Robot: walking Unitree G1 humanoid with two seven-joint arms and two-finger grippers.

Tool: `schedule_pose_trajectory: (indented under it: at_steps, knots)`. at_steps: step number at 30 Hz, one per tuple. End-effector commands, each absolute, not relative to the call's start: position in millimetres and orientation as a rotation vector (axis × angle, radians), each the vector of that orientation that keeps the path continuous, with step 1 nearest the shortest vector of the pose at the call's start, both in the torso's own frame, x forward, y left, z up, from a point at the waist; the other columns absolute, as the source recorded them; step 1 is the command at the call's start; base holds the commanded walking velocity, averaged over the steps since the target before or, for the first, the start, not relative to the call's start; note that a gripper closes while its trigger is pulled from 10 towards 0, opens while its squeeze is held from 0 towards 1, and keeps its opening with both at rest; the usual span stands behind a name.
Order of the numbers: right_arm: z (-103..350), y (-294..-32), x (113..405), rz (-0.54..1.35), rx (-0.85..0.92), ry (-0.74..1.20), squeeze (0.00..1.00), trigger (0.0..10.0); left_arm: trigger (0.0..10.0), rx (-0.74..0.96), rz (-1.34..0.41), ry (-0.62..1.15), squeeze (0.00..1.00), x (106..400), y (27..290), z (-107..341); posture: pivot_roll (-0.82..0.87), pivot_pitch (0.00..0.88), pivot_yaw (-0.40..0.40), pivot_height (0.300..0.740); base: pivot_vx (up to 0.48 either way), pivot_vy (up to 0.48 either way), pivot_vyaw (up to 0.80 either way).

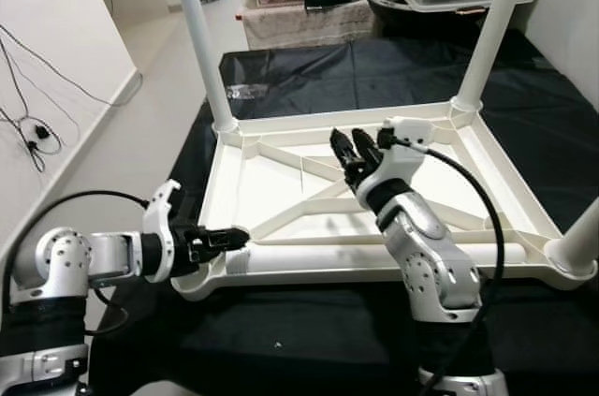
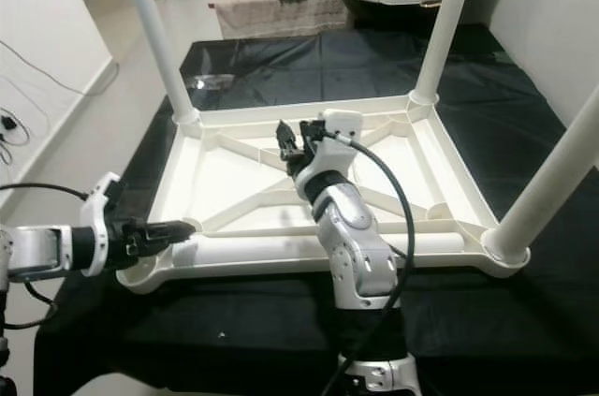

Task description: Building children table

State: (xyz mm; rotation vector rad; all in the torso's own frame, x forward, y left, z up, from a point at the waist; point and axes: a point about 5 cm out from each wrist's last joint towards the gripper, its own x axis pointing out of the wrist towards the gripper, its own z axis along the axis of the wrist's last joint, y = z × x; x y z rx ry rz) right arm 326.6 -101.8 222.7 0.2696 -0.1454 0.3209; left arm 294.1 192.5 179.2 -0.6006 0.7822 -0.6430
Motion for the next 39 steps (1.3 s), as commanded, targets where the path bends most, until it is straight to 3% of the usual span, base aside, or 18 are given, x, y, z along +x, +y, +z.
schedule_pose_trajectory:
  at_steps: [1, 21, 39]
  knots:
    - [217, -95, 326, 0.346, 0.273, -0.126, 0.00, 10.0, 10.0, -0.612, -0.673, 0.710, 0.00, 296, 194, 200, 0.09, 0.106, 0.071, 0.740, 0.000, 0.000, 0.00]
    - [216, -95, 326, 0.341, 0.275, -0.123, 0.00, 10.0, 10.0, -0.593, -0.709, 0.817, 0.00, 286, 174, 181, 0.09, 0.108, 0.078, 0.740, 0.000, 0.000, 0.00]
    - [215, -95, 327, 0.343, 0.274, -0.121, 0.00, 10.0, 10.0, -0.560, -0.647, 0.790, 0.00, 290, 192, 191, 0.09, 0.108, 0.072, 0.740, 0.000, 0.000, 0.00]
